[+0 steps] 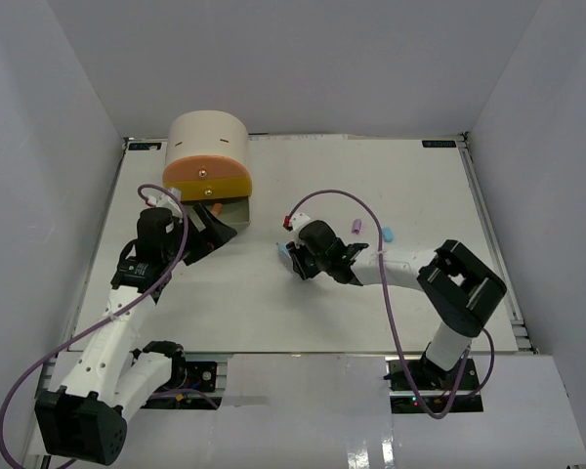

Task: Sort the stationery into containers
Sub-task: Pick up the pen from the center of the board.

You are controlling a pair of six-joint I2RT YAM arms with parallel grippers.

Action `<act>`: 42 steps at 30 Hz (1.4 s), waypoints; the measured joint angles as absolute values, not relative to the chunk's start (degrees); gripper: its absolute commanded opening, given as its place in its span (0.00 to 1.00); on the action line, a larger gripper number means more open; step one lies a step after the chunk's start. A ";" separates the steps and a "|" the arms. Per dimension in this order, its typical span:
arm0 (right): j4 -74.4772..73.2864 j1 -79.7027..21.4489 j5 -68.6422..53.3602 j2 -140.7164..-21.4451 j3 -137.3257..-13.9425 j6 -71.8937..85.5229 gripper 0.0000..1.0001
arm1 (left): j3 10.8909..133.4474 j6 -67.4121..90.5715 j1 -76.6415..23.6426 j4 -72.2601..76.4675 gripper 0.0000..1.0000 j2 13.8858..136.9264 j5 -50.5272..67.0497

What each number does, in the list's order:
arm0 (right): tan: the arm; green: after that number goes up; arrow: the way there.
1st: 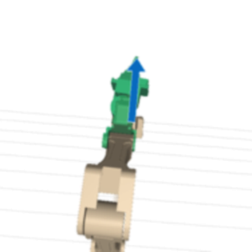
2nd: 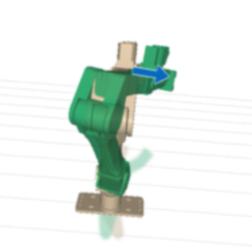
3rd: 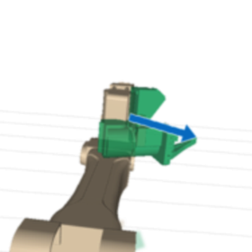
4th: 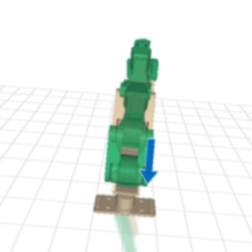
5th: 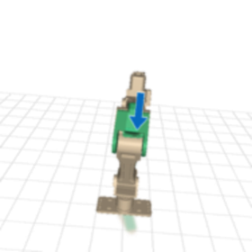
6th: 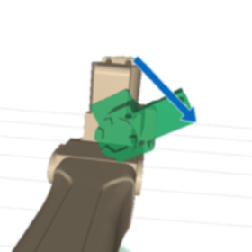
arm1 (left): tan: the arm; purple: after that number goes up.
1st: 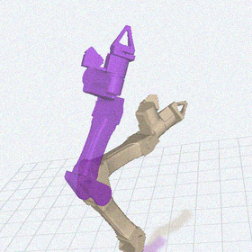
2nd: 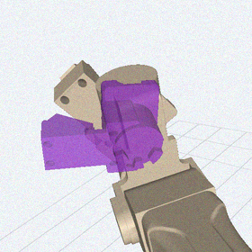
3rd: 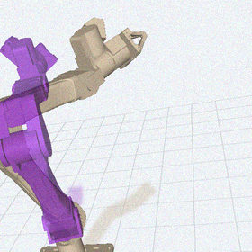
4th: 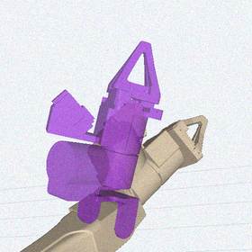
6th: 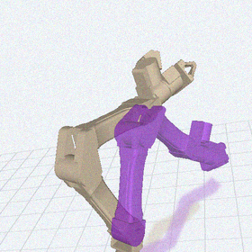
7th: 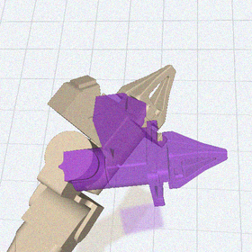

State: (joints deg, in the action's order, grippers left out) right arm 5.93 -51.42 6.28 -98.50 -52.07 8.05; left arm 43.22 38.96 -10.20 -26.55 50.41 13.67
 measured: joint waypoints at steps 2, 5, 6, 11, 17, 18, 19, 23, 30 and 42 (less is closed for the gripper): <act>6.07 -51.59 6.39 -94.98 -50.74 8.95 0.08 | 41.41 41.39 -10.28 -23.88 0.98 50.43 16.19; 6.72 -51.92 7.33 -88.62 -49.84 10.20 0.08 | 38.98 45.01 -11.86 -19.49 0.98 50.52 18.11; 7.35 -52.01 7.62 -86.43 -49.76 10.52 0.08 | 38.54 46.15 -13.21 -18.04 0.98 50.61 18.37; 12.03 -52.34 10.46 -77.36 -49.58 12.21 0.08 | 38.09 48.86 -22.90 -7.46 0.97 52.01 16.08; 16.86 -53.25 13.63 -71.11 -47.22 13.41 0.08 | 36.32 50.61 -29.47 9.54 0.93 56.27 13.89; 17.12 -53.39 14.00 -70.70 -46.98 13.50 0.08 | 36.03 50.70 -30.41 11.99 0.93 57.41 13.17; 17.45 -53.56 14.31 -70.06 -46.54 13.56 0.08 | 36.01 50.68 -31.31 13.78 0.93 58.54 12.40; 18.48 -54.06 15.31 -68.49 -45.28 13.80 0.08 | 36.03 50.63 -34.48 20.38 0.89 62.67 9.52; 20.05 -54.68 16.84 -66.04 -43.29 14.48 0.08 | 37.19 50.19 -37.23 27.92 0.77 68.29 5.45; 21.32 -55.31 17.76 -65.89 -42.28 14.55 0.08 | 38.28 50.26 -37.82 34.76 0.62 70.87 3.92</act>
